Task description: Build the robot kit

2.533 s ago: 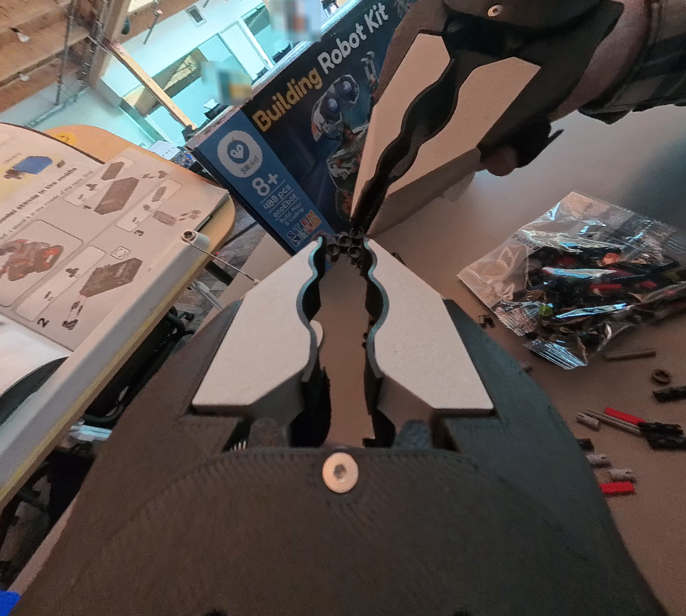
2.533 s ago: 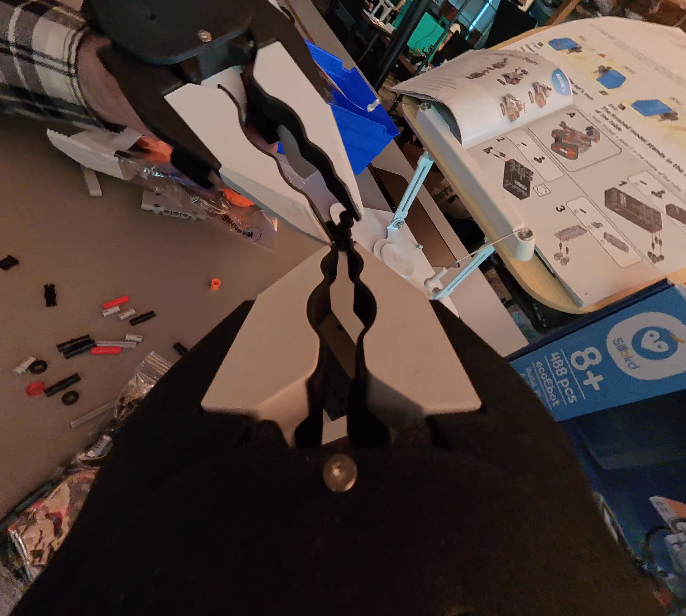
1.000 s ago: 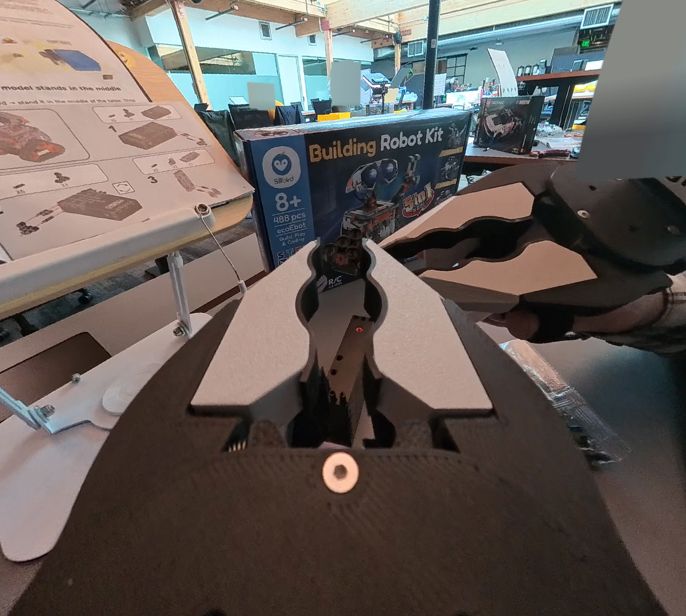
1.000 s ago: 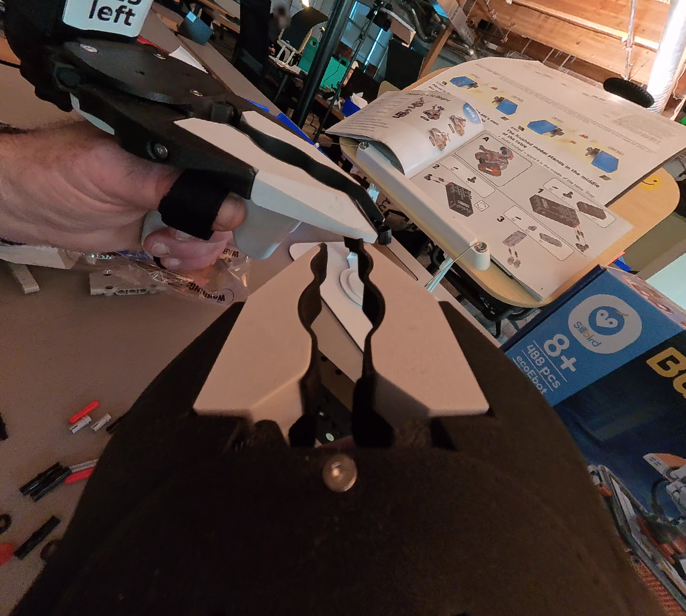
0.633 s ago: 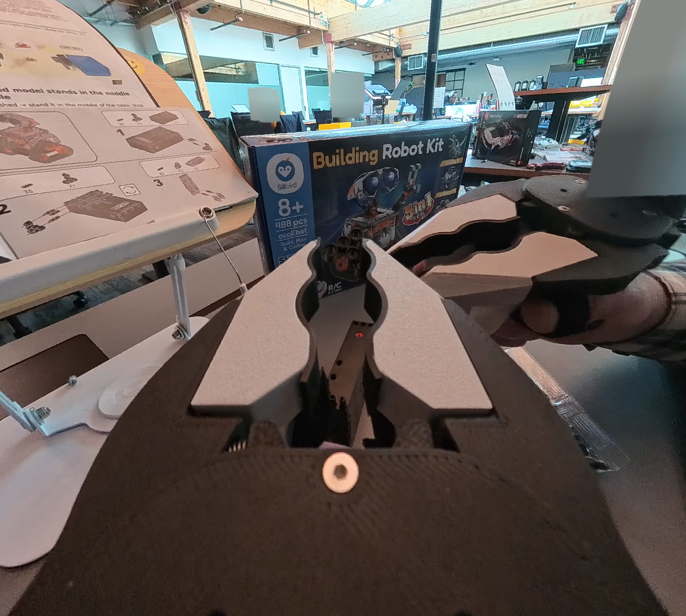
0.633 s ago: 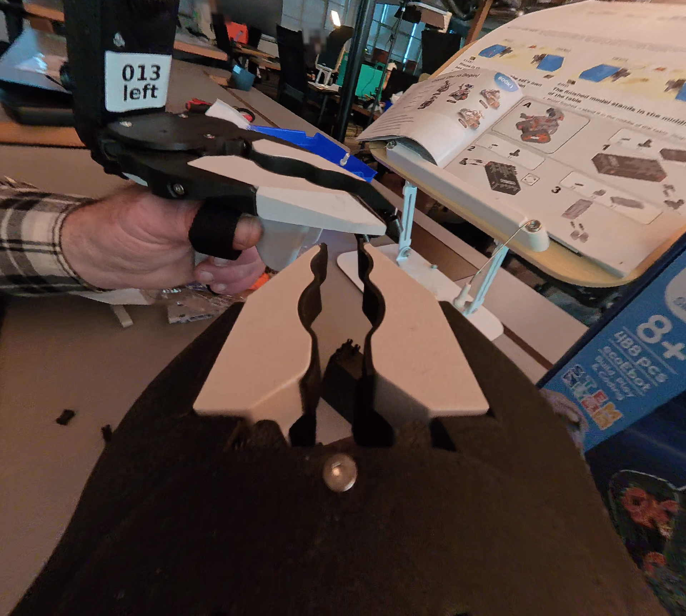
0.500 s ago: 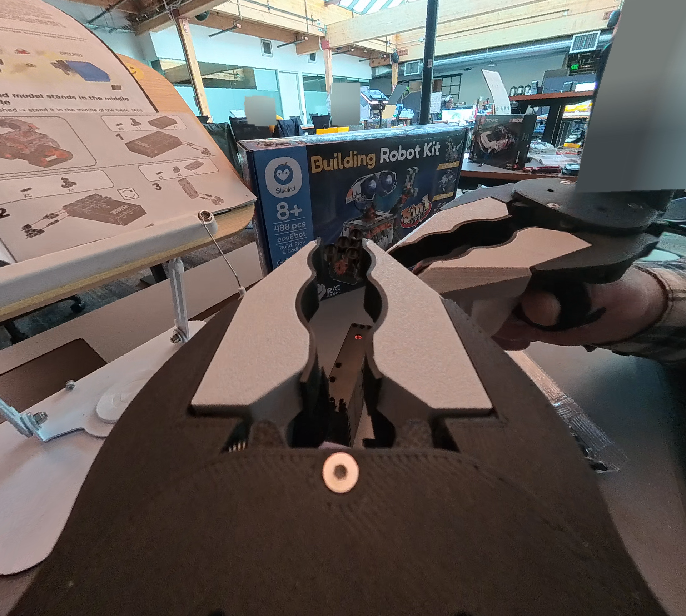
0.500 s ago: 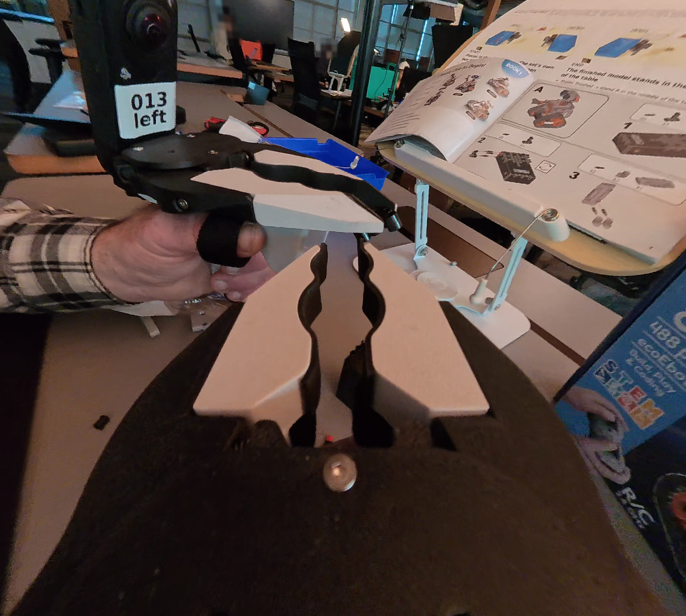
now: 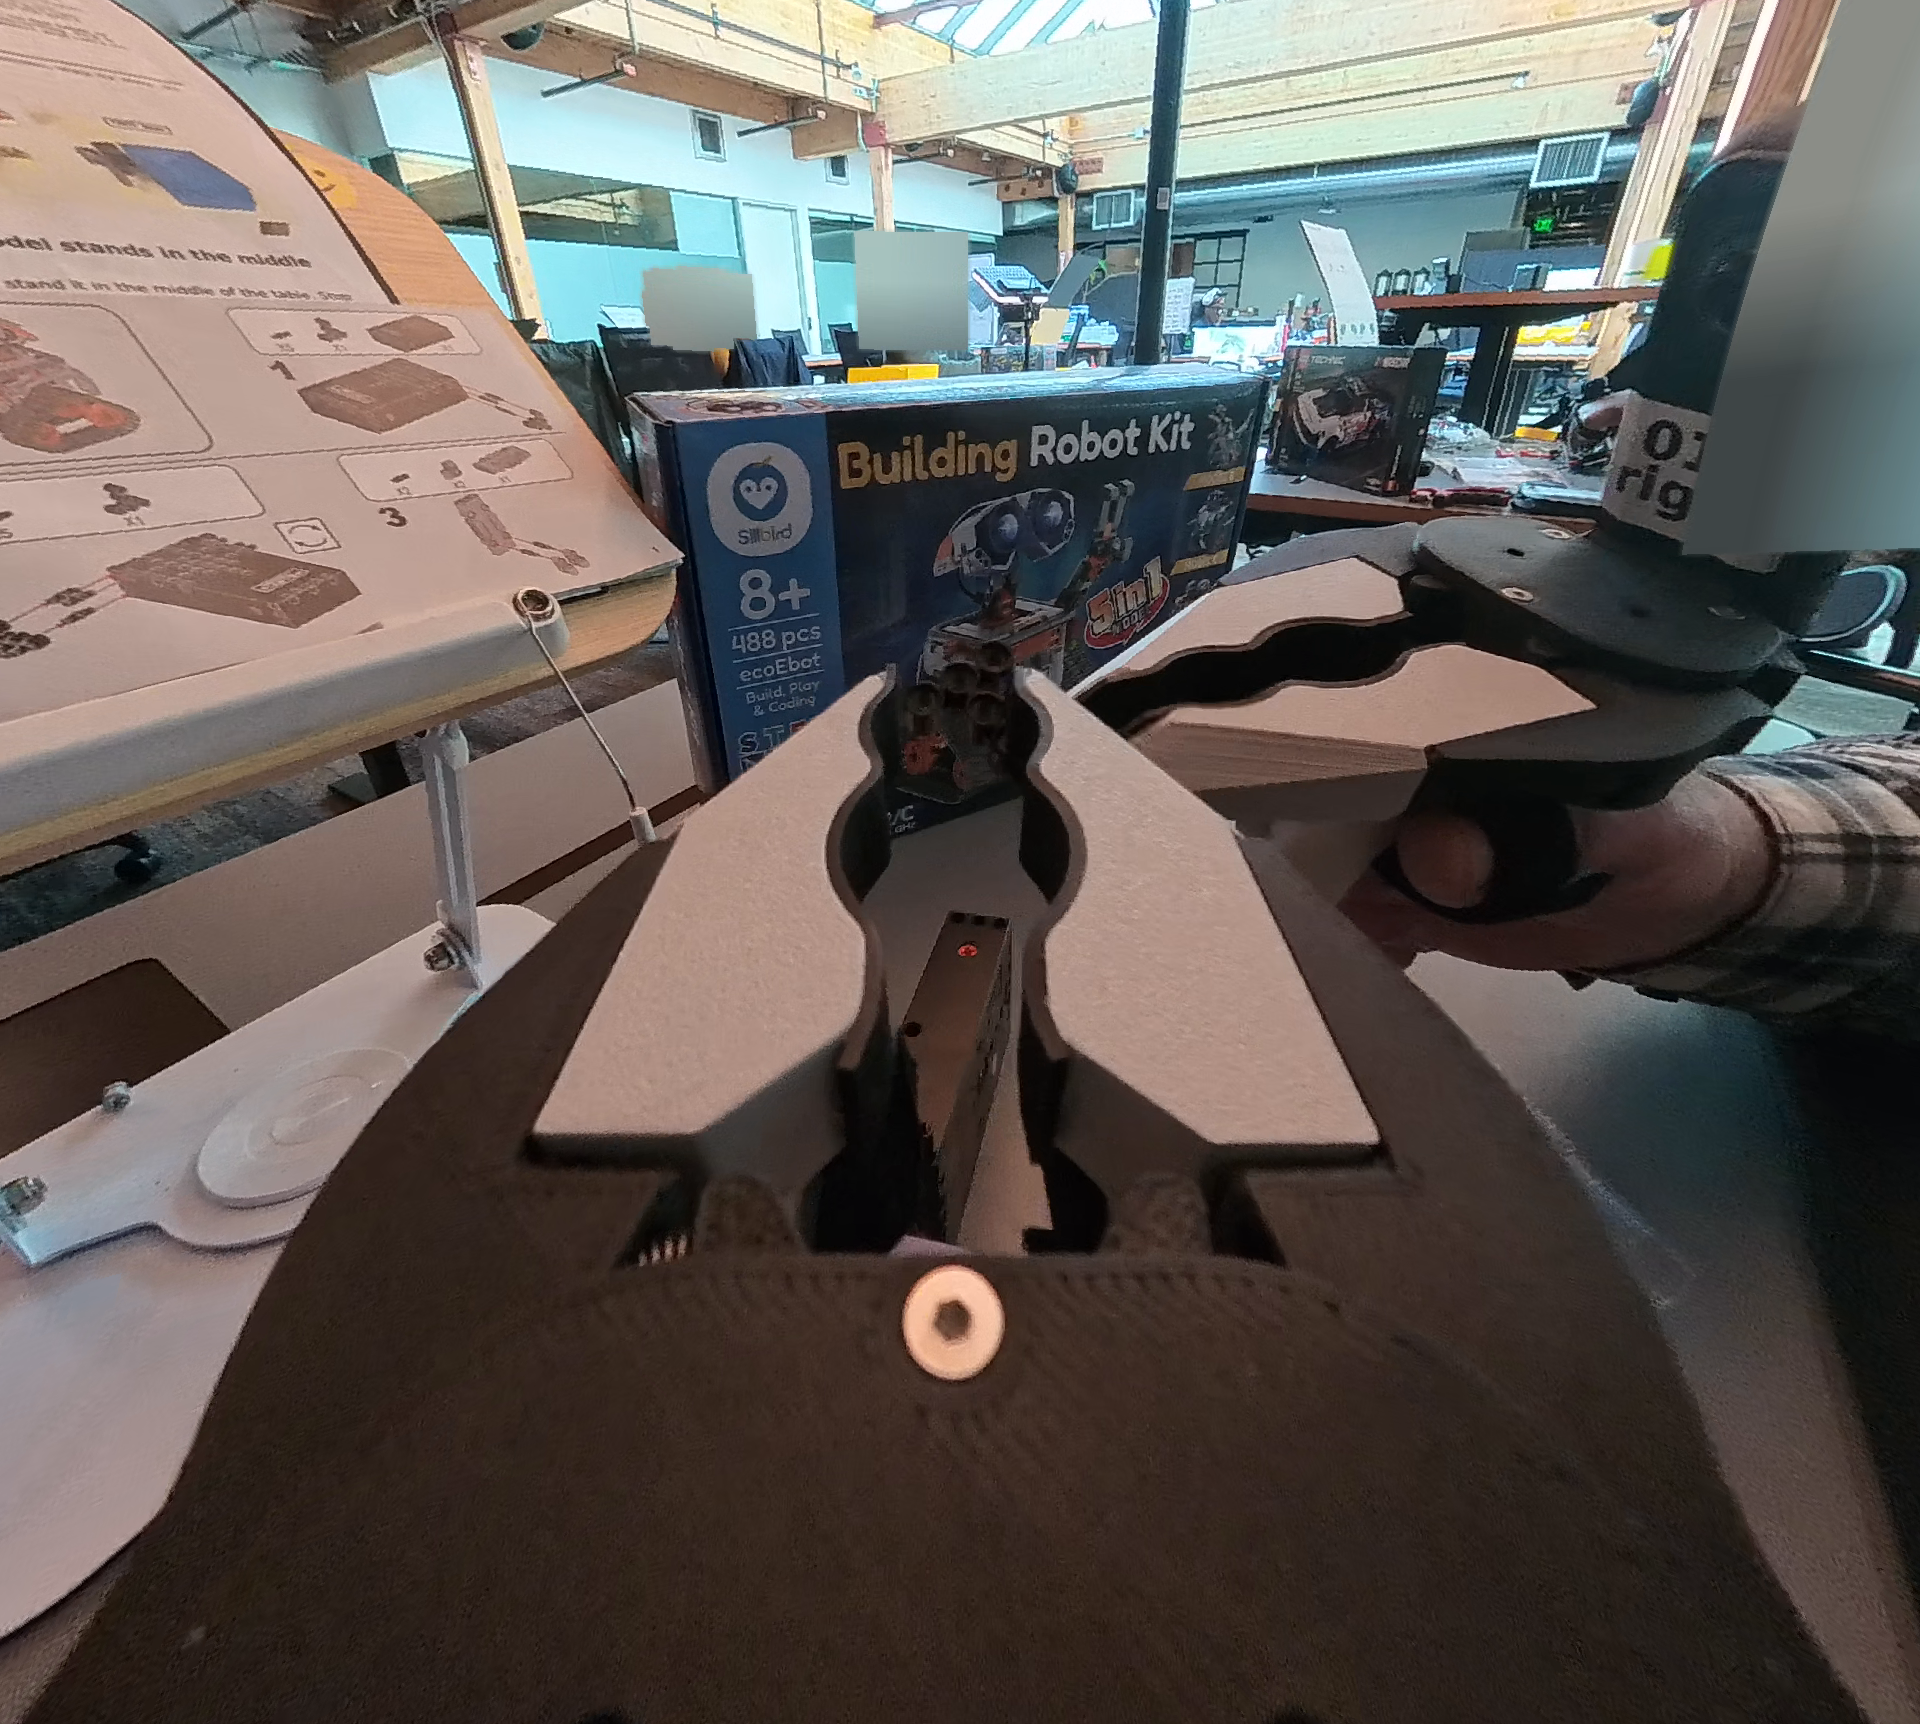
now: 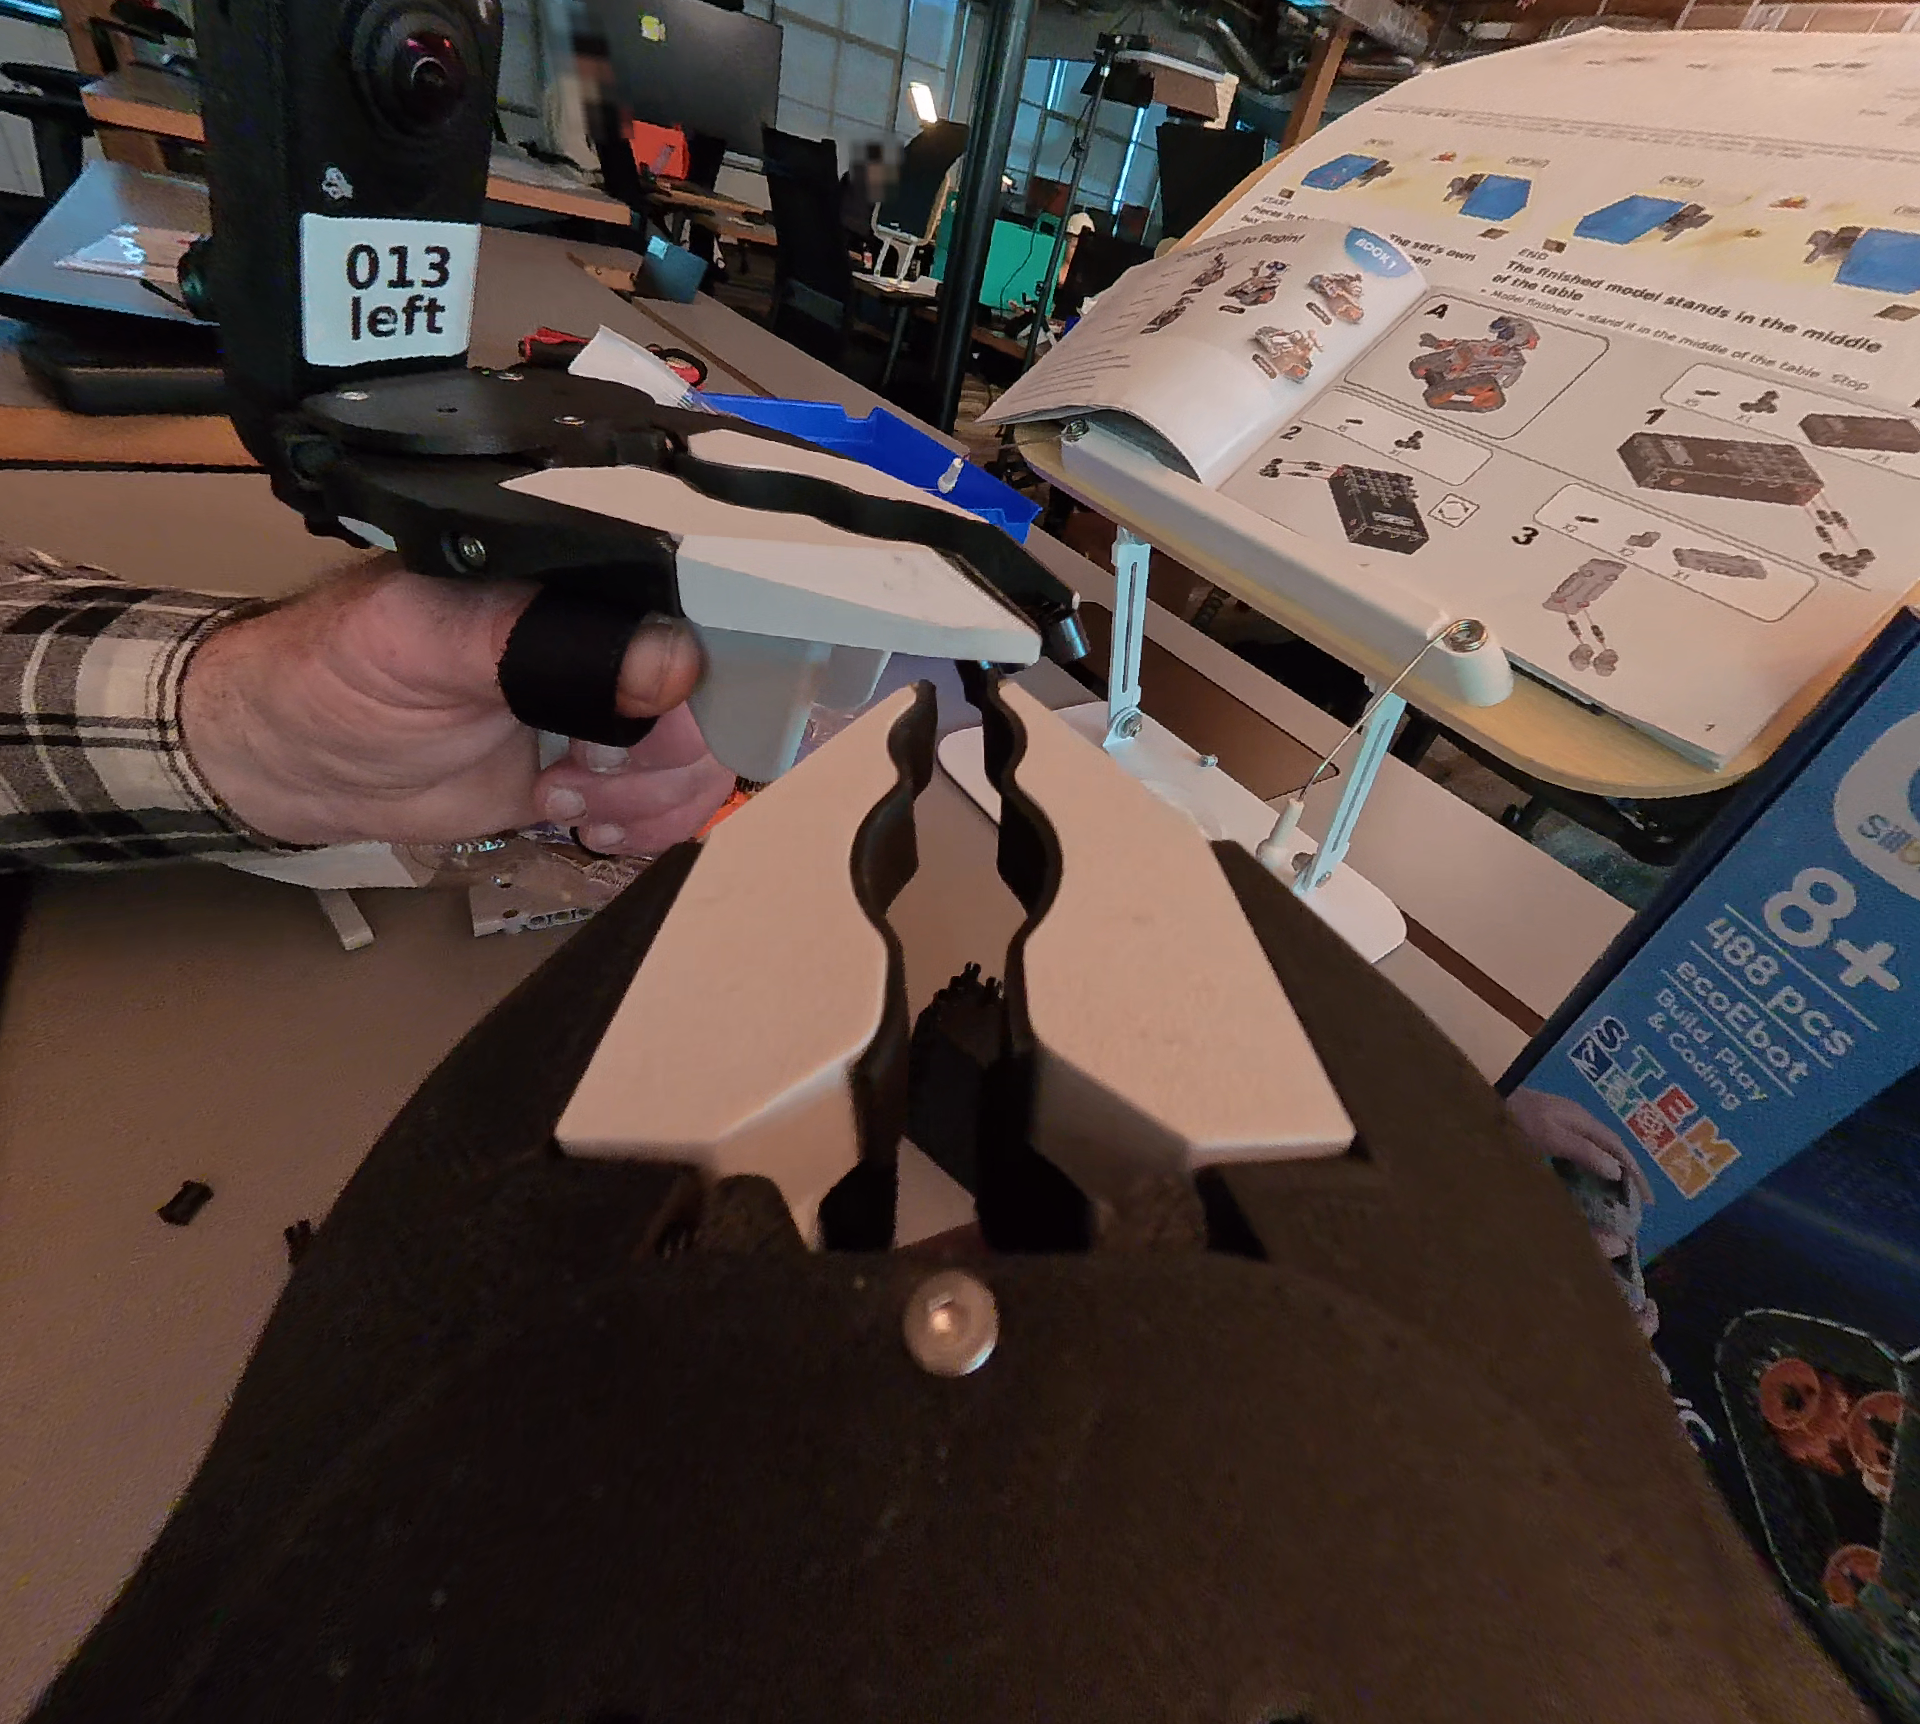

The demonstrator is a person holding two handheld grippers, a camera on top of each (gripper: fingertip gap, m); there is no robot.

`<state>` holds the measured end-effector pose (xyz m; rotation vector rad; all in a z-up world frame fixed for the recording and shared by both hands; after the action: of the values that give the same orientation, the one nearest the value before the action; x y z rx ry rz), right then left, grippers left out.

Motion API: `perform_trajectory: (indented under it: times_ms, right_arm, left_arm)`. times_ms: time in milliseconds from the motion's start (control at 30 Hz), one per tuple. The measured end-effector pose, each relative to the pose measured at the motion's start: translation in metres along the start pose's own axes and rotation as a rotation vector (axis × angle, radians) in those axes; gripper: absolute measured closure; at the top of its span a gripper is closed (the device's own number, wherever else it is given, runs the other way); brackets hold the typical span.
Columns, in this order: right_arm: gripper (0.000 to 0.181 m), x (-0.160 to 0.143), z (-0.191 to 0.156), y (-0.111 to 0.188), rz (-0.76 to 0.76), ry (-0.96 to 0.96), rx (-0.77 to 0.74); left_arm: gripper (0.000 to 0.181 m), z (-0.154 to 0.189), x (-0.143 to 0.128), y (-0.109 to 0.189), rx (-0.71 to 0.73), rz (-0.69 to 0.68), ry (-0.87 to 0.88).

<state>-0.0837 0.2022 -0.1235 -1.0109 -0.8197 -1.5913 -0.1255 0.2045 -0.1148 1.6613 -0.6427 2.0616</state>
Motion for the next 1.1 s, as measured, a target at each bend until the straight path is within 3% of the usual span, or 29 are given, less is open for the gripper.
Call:
perform_trajectory:
  times_ms: [1100]
  right_arm:
    - [0.175,0.0055,0.0020,0.0062,0.039,0.210,-0.076]
  left_arm:
    - [0.165,0.0070,0.0030,0.0010,-0.091,-0.009,0.106]
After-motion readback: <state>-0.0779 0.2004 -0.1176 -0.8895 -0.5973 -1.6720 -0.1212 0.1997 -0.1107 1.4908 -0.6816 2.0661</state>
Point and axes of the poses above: each gripper's, where its closed fingertips meet, y back along the fingers, x out of its top, z = x × y across the jaws, the point moved 3 cm from there along y, back along the fingers, and after that the axes turned 12 degrees about y, right-handed, at the moved point
